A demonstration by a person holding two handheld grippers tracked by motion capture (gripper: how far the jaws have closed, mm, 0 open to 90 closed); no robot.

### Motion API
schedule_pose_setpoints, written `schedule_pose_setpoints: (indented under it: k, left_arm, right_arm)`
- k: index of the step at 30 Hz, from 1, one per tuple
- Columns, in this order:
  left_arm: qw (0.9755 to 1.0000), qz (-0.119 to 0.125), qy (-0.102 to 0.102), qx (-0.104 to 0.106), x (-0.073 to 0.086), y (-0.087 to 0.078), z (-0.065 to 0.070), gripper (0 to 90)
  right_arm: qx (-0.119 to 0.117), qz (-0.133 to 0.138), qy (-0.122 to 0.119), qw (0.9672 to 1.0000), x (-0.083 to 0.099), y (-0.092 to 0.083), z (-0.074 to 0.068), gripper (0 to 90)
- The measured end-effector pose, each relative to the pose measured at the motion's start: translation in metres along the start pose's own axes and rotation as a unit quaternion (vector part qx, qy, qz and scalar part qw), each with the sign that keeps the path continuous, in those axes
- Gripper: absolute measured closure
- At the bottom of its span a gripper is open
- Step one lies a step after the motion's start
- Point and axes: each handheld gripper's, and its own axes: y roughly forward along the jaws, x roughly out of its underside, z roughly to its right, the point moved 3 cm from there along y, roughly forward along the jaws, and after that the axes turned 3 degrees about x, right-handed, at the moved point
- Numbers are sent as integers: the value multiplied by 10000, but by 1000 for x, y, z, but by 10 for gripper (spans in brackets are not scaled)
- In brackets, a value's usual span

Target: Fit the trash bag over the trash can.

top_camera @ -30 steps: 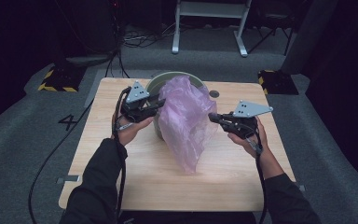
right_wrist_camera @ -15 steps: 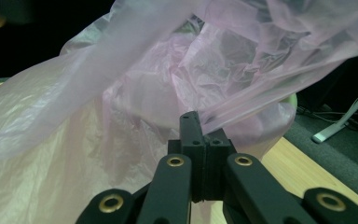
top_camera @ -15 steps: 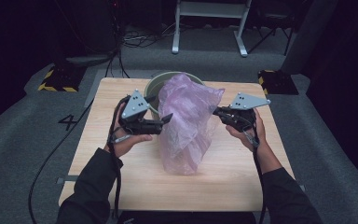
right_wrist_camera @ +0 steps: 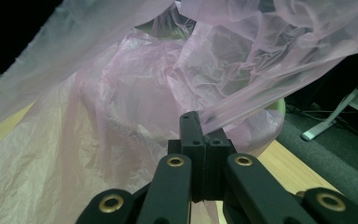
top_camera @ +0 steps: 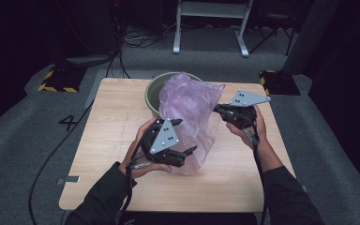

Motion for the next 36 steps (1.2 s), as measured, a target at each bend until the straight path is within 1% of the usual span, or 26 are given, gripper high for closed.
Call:
schedule_pose_setpoints:
  k: [1,3,5,6,8,9,10,11,12,13,14,15,16,17,18,19,22,23,27,28,29,32,33,34,35,36]
  left_arm:
    - [9998,-148,82,-45,4,4,0,155]
    - [9994,-296,24,-174,11,10,-1,158]
    - [9980,-461,18,-424,16,15,-7,169]
    - [9975,-501,-32,-492,19,16,-11,192]
    - [9977,-427,-233,-462,21,14,-19,324]
    - [9982,-313,-298,-411,22,12,-23,344]
    - [9981,-185,-397,-423,23,9,-28,402]
    - [9977,-98,-512,-426,24,6,-32,494]
    - [9976,-29,-599,-351,24,3,-36,505]
    - [9976,25,-602,-335,25,0,-39,558]
    - [9974,47,-546,-473,25,-3,-42,619]
    - [9972,49,-493,-558,25,-5,-45,637]
    - [9971,77,-464,-596,26,-7,-48,683]
    - [9970,40,-474,-617,26,-7,-52,713]
    - [9963,7,-487,-702,26,-8,-56,741]
    - [9956,70,-531,-766,26,-10,-62,781]
    - [9929,215,-837,-813,28,-15,-80,836]
    - [9920,216,-870,-886,29,-17,-85,848]
    - [9894,246,-1157,-843,36,-24,-105,888]
    - [9894,246,-1157,-843,36,-24,-105,889]
    - [9879,179,-1227,-928,40,-24,-111,888]
    - [9880,92,-1176,-1002,45,-22,-119,884]
    - [9889,24,-1063,-1042,47,-21,-120,884]
    - [9893,-20,-1008,-1051,48,-19,-123,886]
    - [9897,-14,-1014,-1010,49,-18,-124,887]
    - [9900,-14,-1033,-960,51,-16,-127,889]
  right_arm:
    - [-5,-14,-7,10000,0,0,0,900]
    - [-62,-6,-23,10000,0,-1,0,900]
    - [-51,17,-7,10000,0,-2,0,900]
    - [-64,40,18,10000,0,-3,1,900]
    - [-54,45,26,10000,1,-3,2,900]
    - [-48,48,32,10000,1,-3,3,900]
    - [-50,55,40,10000,1,-3,3,900]
    - [-45,57,44,10000,1,-4,3,900]
    - [-40,60,40,10000,1,-4,4,900]
    - [-30,57,36,10000,1,-4,4,900]
    - [-19,52,35,10000,1,-3,4,900]
    - [-1,43,31,10000,1,-3,5,900]
    - [-2,34,32,10000,1,-2,5,900]
    - [13,14,21,10000,0,-2,6,900]
    - [52,-8,9,10000,0,-1,7,900]
    - [62,-25,16,10000,0,0,8,900]
    - [157,-93,46,9998,1,2,13,900]
    - [206,-118,52,9997,1,3,16,900]
    - [338,-194,219,9990,4,8,28,900]
    - [389,-228,264,9986,5,10,32,900]
    - [437,-246,280,9984,6,12,34,900]
    - [545,-310,332,9975,8,18,40,900]
    - [642,-347,270,9970,8,20,41,900]
    - [752,-387,204,9962,8,23,42,900]
    - [810,-399,184,9957,7,25,43,900]
    - [804,-394,205,9958,7,27,44,900]
